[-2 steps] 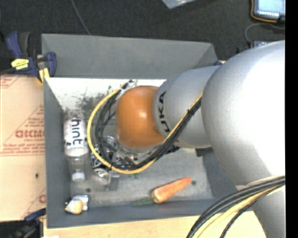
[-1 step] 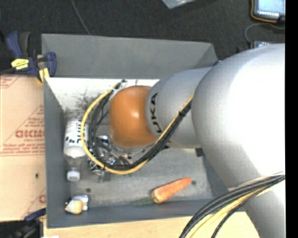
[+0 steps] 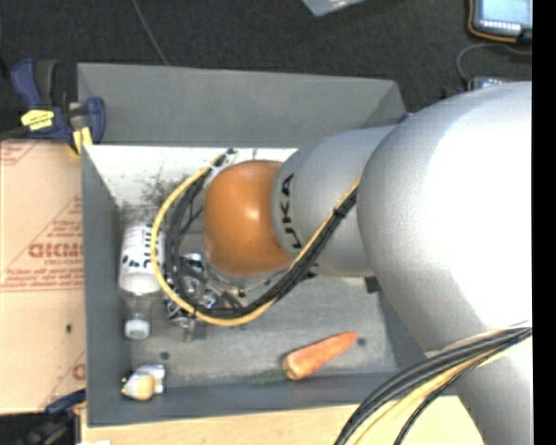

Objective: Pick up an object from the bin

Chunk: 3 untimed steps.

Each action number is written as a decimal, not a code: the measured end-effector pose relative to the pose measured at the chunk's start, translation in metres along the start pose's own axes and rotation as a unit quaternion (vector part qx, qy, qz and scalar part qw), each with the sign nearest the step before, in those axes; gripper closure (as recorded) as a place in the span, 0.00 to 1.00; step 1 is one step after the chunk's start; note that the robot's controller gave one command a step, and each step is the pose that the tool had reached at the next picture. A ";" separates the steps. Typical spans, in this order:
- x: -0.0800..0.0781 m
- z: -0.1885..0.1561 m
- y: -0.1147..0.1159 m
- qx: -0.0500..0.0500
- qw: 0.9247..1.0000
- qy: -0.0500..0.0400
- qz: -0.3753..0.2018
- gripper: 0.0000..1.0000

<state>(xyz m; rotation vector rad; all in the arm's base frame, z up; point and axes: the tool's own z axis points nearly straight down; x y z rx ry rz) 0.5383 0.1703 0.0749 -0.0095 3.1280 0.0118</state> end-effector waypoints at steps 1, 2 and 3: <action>0.000 -0.042 -0.002 0.002 1.000 0.005 -0.006 1.00; -0.004 -0.072 -0.001 0.000 1.000 -0.002 -0.004 1.00; 0.001 -0.096 0.002 0.003 1.000 0.007 -0.011 1.00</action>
Offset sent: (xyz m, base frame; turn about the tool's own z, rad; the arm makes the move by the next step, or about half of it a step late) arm 0.0014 -0.0034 0.0159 0.0137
